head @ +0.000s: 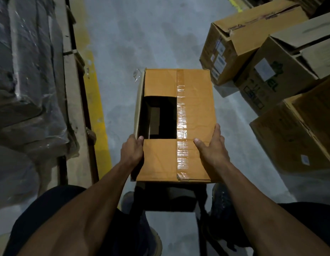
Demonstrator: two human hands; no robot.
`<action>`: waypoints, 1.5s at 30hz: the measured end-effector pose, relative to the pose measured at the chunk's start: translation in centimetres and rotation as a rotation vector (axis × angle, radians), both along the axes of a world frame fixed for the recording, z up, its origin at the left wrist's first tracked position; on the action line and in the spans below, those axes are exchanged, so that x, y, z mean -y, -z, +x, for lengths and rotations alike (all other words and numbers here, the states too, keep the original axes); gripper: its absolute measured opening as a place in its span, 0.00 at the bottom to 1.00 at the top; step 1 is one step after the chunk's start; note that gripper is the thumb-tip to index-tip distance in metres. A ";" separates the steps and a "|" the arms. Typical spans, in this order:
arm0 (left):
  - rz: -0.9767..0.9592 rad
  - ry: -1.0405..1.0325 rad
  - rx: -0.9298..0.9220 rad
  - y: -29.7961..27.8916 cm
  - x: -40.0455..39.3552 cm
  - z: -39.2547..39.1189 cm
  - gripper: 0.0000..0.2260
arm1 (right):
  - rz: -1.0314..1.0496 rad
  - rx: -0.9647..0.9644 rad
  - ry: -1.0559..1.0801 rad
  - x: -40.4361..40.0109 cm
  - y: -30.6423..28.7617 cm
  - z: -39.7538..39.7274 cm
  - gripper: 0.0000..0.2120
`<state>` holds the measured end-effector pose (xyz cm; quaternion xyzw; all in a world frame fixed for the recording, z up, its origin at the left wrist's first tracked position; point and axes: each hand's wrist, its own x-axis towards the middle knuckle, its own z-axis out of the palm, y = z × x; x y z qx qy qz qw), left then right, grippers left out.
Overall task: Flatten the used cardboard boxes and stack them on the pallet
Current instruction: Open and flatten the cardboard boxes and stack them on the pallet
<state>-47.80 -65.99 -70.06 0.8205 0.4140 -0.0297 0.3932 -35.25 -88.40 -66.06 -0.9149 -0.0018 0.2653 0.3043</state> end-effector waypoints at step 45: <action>0.103 -0.174 -0.012 0.6 -0.2 0.9 0.19 | -0.770 0.457 -0.993 1.3 -7.8 7.4 0.15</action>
